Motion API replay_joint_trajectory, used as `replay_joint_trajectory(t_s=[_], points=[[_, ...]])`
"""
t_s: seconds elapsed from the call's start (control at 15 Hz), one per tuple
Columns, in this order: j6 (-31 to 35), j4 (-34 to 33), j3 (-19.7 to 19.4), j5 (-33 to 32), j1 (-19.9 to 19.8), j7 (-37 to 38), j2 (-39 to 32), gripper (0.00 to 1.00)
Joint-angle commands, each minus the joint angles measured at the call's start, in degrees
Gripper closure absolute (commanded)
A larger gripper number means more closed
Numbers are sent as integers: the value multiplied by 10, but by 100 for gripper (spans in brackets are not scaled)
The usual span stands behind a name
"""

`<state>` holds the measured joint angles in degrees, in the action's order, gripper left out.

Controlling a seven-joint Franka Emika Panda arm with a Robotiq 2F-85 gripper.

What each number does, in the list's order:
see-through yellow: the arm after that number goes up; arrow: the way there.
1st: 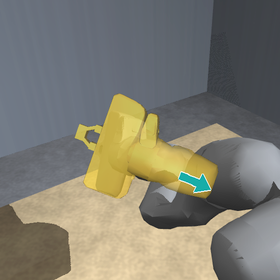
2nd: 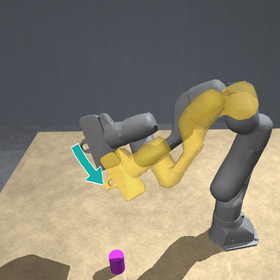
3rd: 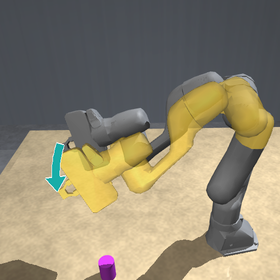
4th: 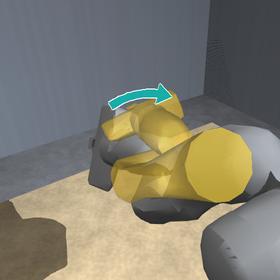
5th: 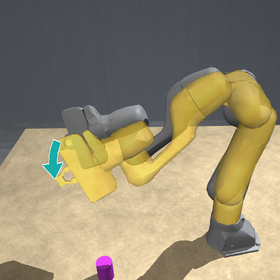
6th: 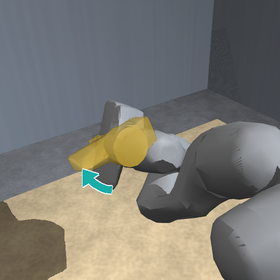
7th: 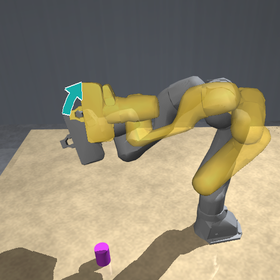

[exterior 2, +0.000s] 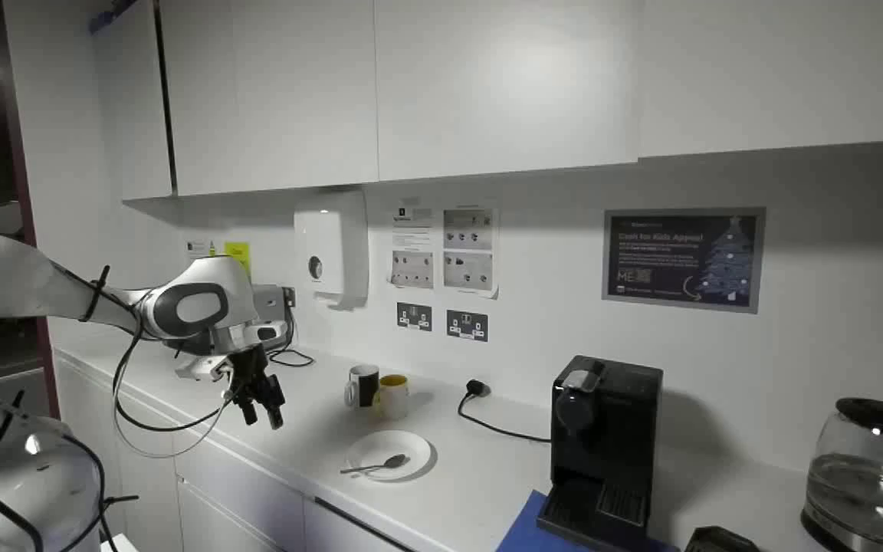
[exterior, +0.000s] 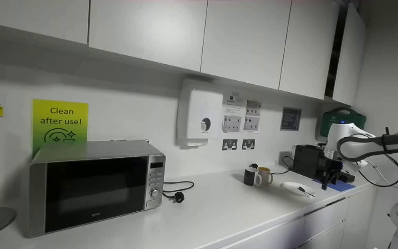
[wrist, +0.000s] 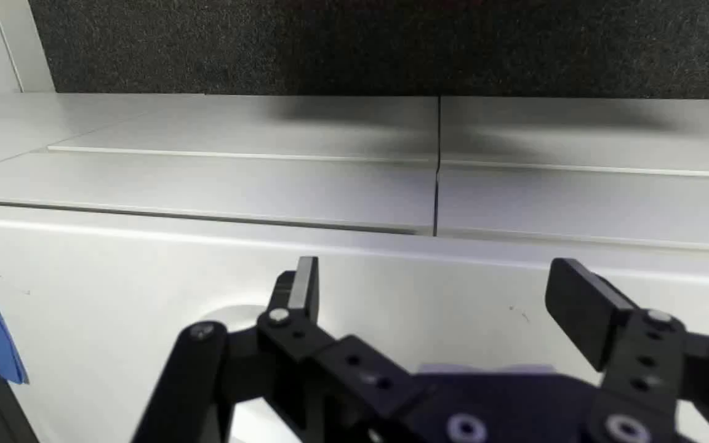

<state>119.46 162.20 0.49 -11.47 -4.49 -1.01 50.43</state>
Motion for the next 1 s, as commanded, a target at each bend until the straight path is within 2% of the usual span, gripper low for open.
replay_joint_trajectory(t_s=[0.0, 0.47, 0.93], points=[[-4, -2, -2, -2, 3, 2, -1, 0], [52, -41, -7, 1, 9, -2, -66, 0], [194, -118, -3, 0, 15, -12, -208, 0]])
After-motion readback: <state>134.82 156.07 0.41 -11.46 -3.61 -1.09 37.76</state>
